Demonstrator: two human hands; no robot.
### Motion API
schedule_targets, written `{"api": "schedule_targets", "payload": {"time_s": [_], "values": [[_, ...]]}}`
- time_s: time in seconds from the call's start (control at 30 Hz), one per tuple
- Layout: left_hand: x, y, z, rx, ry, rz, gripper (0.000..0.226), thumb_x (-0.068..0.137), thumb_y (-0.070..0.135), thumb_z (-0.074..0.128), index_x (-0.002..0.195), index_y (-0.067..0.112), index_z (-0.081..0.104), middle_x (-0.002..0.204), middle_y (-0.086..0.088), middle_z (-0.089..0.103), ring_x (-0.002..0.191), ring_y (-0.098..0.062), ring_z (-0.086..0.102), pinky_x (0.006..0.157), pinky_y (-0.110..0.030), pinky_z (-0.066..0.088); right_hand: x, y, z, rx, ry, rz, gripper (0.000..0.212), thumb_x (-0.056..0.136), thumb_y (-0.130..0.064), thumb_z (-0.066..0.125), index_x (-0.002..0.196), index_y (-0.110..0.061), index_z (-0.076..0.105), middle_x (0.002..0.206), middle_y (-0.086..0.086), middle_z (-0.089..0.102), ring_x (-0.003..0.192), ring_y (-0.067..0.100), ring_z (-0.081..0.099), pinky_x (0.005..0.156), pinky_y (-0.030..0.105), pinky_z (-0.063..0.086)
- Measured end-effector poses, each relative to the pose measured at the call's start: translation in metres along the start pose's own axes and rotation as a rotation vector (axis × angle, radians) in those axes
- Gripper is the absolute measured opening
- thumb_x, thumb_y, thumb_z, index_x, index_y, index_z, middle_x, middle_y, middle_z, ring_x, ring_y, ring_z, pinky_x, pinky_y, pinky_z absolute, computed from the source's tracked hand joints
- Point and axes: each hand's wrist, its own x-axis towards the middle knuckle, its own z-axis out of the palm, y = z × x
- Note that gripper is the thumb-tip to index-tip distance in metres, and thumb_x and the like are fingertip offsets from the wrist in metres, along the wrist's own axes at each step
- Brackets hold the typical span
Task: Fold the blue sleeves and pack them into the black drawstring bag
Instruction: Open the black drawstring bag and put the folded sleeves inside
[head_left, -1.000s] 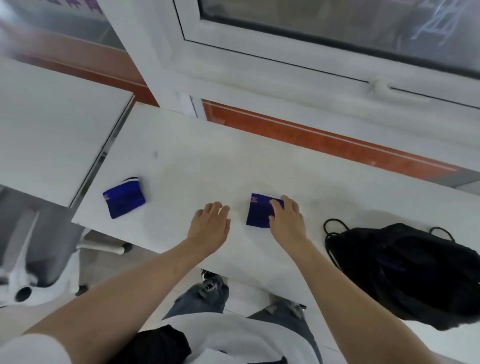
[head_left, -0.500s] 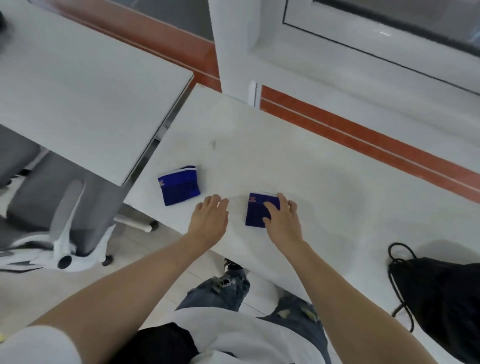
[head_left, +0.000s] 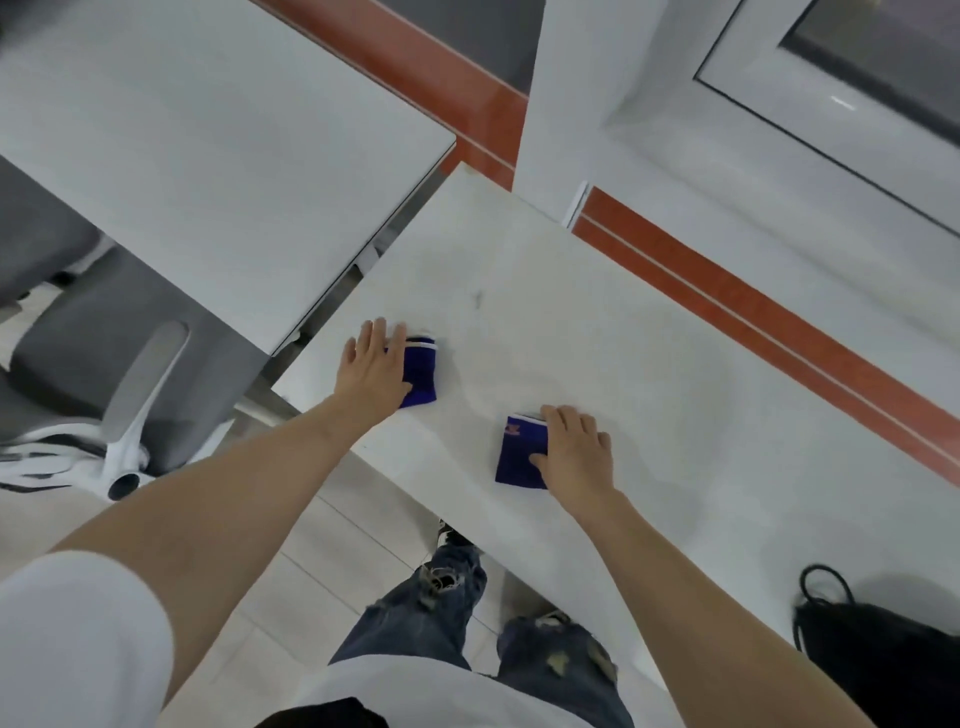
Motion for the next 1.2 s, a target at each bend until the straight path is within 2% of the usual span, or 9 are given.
{"api": "schedule_targets", "payload": {"time_s": [0.13, 0.27, 0.33, 0.5, 0.63, 0.77, 0.87, 1.07, 1.2], "values": [[0.008, 0.001, 0.008, 0.061, -0.038, -0.009, 0.1, 0.084, 0.053, 0.071, 0.156, 0.011, 0.017, 0.147, -0.016, 0.041, 0.136, -0.037, 0.04, 0.118, -0.052, 0.026, 0.012, -0.002, -0.004, -0.06, -0.039, 0.025, 0.063, 0.088, -0.043, 0.073, 0.141, -0.02, 0.046, 0.137, 0.003, 0.053, 0.123, 0.028, 0.049, 0.099, 0.042, 0.038], [-0.004, 0.013, 0.02, 0.054, -0.062, -0.024, 0.09, 0.078, 0.063, 0.074, 0.145, 0.017, 0.036, 0.13, -0.013, 0.045, 0.117, -0.032, 0.048, 0.096, -0.042, 0.044, 0.014, -0.004, 0.0, -0.112, -0.075, 0.069, 0.057, 0.09, -0.047, 0.07, 0.135, -0.019, 0.05, 0.13, 0.004, 0.053, 0.12, 0.027, 0.051, 0.103, 0.044, 0.036], [-0.01, 0.02, 0.025, 0.02, -0.071, -0.047, 0.09, 0.078, 0.063, 0.074, 0.146, 0.019, 0.035, 0.128, -0.012, 0.044, 0.114, -0.031, 0.049, 0.09, -0.041, 0.045, 0.014, -0.004, 0.001, -0.096, -0.084, 0.081, 0.052, 0.091, -0.045, 0.069, 0.132, -0.017, 0.052, 0.127, 0.005, 0.052, 0.116, 0.027, 0.053, 0.1, 0.043, 0.038], [-0.025, 0.034, 0.034, 0.039, -0.025, -0.079, 0.08, 0.081, 0.066, 0.07, 0.135, 0.014, 0.042, 0.122, -0.011, 0.052, 0.11, -0.029, 0.052, 0.089, -0.037, 0.043, 0.011, -0.003, 0.005, 0.01, -0.069, 0.087, 0.049, 0.093, -0.04, 0.071, 0.131, -0.016, 0.051, 0.127, 0.005, 0.055, 0.114, 0.027, 0.056, 0.093, 0.04, 0.042], [-0.037, 0.046, 0.031, -0.037, 0.047, -0.057, 0.059, 0.091, 0.051, 0.067, 0.129, 0.012, 0.046, 0.113, -0.008, 0.063, 0.106, -0.029, 0.055, 0.086, -0.037, 0.042, 0.0, 0.002, 0.004, 0.179, -0.008, 0.088, 0.039, 0.098, -0.037, 0.064, 0.132, -0.021, 0.053, 0.122, -0.003, 0.065, 0.115, 0.024, 0.055, 0.095, 0.042, 0.04], [-0.055, 0.076, 0.019, -0.329, 0.137, 0.05, 0.039, 0.104, 0.033, 0.054, 0.133, 0.007, 0.046, 0.115, -0.014, 0.055, 0.1, -0.034, 0.059, 0.08, -0.042, 0.047, -0.028, 0.018, -0.004, 0.56, 0.07, 0.103, 0.026, 0.105, -0.033, 0.053, 0.127, -0.021, 0.057, 0.115, -0.003, 0.064, 0.108, 0.024, 0.06, 0.091, 0.044, 0.046], [-0.072, 0.112, 0.006, -0.441, 0.181, 0.158, 0.033, 0.107, 0.028, 0.047, 0.131, 0.005, 0.047, 0.113, -0.014, 0.052, 0.096, -0.032, 0.055, 0.075, -0.041, 0.047, -0.06, 0.037, -0.021, 0.783, 0.185, 0.201, 0.026, 0.107, -0.027, 0.05, 0.131, -0.018, 0.055, 0.121, 0.0, 0.062, 0.107, 0.021, 0.06, 0.089, 0.04, 0.051], [-0.108, 0.209, -0.022, -0.568, 0.231, 0.416, 0.019, 0.104, 0.021, 0.046, 0.12, 0.009, 0.048, 0.103, -0.004, 0.047, 0.086, -0.025, 0.047, 0.073, -0.037, 0.044, -0.138, 0.101, -0.063, 0.954, 0.399, 0.329, 0.02, 0.106, -0.026, 0.051, 0.123, -0.02, 0.058, 0.111, -0.006, 0.064, 0.094, 0.007, 0.061, 0.074, 0.025, 0.046], [-0.141, 0.285, -0.027, -0.574, 0.207, 0.624, 0.023, 0.1, 0.013, 0.043, 0.122, 0.008, 0.045, 0.103, -0.006, 0.047, 0.085, -0.026, 0.045, 0.075, -0.043, 0.047, -0.197, 0.15, -0.08, 0.976, 0.542, 0.418, 0.02, 0.105, -0.027, 0.051, 0.122, -0.022, 0.061, 0.108, -0.006, 0.065, 0.092, 0.011, 0.061, 0.073, 0.03, 0.049]]}}
